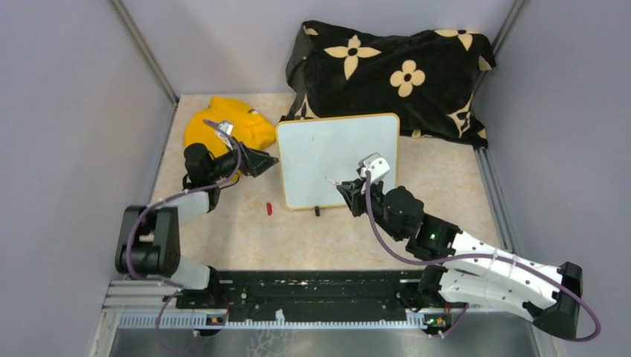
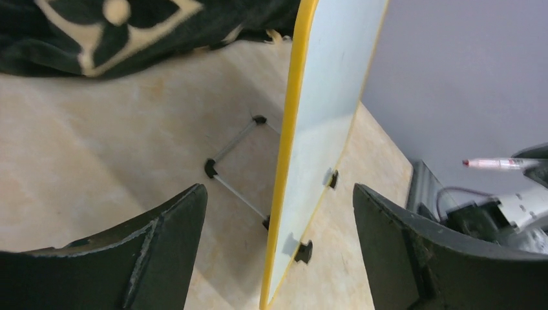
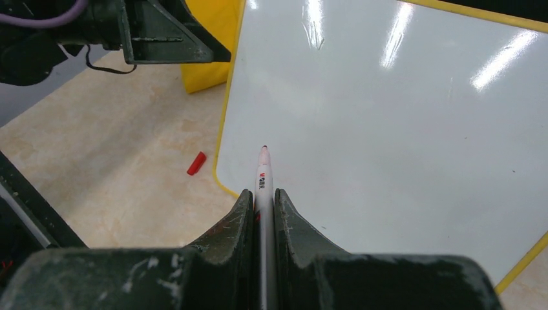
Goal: Write a sentence on the whiteboard
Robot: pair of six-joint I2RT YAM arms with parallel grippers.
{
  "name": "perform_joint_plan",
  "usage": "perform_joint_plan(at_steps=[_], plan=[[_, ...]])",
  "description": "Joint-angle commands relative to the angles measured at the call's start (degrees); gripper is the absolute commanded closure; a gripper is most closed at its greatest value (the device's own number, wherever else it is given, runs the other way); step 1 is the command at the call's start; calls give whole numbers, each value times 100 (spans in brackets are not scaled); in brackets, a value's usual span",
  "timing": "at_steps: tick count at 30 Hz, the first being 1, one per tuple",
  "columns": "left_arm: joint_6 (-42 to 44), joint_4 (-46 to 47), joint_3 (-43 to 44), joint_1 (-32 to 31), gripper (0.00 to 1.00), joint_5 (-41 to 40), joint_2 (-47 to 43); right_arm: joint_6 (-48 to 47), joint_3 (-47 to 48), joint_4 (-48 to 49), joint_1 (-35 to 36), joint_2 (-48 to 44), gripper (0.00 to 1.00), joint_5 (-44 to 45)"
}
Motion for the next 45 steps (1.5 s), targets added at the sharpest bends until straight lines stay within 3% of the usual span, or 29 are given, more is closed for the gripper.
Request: perform_joint_plan(at_steps=[1, 7, 10, 22, 45], plan=[[-895, 2227, 232, 21, 15, 1562, 1025, -109, 148, 426, 44, 104, 100, 44], [-2176, 4707, 171, 21, 22, 1877, 2111, -129, 301, 363, 40, 236, 100, 17], [-2369, 5185, 115, 9, 25, 1901, 2443, -153, 367, 359, 44, 317, 100, 5], [-1147, 4105, 80, -254, 40, 1926, 2544, -105, 626, 707, 43, 919, 100, -265], [-1110, 4190, 118, -372, 61, 1875, 2949, 297, 1218, 1450, 44, 1931, 100, -405]])
